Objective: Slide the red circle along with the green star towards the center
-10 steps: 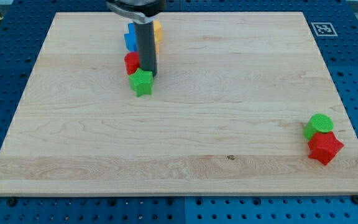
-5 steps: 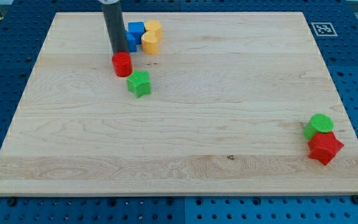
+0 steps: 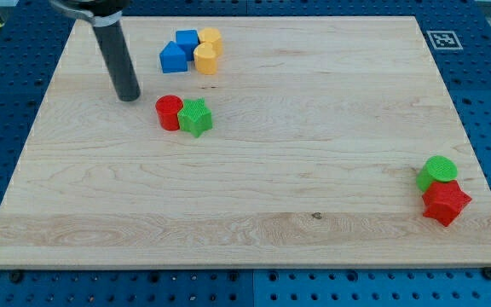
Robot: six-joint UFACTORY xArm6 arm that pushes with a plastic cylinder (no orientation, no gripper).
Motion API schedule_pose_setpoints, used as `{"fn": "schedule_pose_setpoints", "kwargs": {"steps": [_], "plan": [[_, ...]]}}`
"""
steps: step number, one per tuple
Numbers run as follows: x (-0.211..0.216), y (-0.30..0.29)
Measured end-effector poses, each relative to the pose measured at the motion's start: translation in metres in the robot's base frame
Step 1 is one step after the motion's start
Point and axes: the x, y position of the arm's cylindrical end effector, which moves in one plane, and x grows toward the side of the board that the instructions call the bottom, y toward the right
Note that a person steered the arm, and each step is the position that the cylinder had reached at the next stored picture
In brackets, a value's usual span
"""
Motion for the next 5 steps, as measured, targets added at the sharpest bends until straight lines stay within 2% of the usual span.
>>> {"fn": "schedule_pose_setpoints", "kwargs": {"steps": [5], "plan": [[0.053,0.072]]}}
